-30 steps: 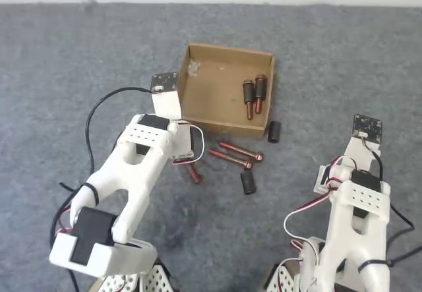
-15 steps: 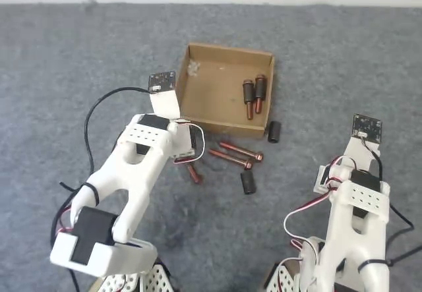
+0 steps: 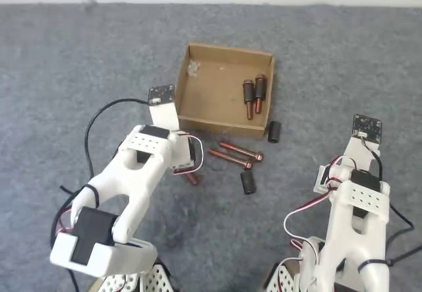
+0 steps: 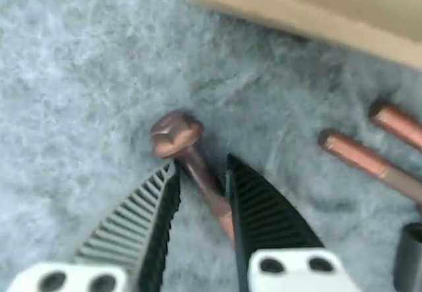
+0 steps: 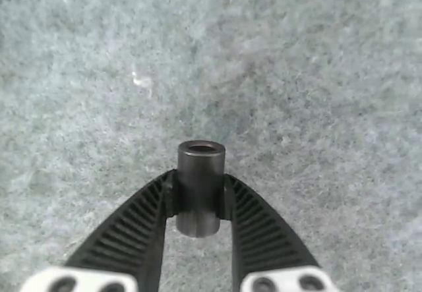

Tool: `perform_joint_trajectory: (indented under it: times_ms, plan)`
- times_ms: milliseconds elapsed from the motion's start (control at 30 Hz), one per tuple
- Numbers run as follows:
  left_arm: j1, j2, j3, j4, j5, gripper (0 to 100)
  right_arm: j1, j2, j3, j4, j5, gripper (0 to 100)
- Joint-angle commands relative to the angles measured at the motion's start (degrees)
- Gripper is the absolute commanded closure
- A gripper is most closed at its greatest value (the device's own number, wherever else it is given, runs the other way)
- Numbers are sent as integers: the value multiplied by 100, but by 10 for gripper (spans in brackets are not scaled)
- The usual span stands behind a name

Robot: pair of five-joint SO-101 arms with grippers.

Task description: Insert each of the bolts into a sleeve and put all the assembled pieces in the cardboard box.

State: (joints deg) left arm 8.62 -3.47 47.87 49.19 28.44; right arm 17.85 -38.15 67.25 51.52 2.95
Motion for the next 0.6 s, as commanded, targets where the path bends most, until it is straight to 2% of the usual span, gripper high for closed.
perform_joint_trajectory:
  times_ms: [0, 233, 400, 567]
  plan:
    - [26, -114, -13, -229, 70, 893, 48, -207, -53, -101, 123, 991]
    - [35, -62, -31, -677, 554, 893, 48, -207, -53, -92, 123, 991]
    - [88, -53, -40, -510, 536, 893, 57, -207, -53, -84, 123, 991]
    - [615, -44, -22, -220, 299, 893, 57, -207, -53, -84, 123, 991]
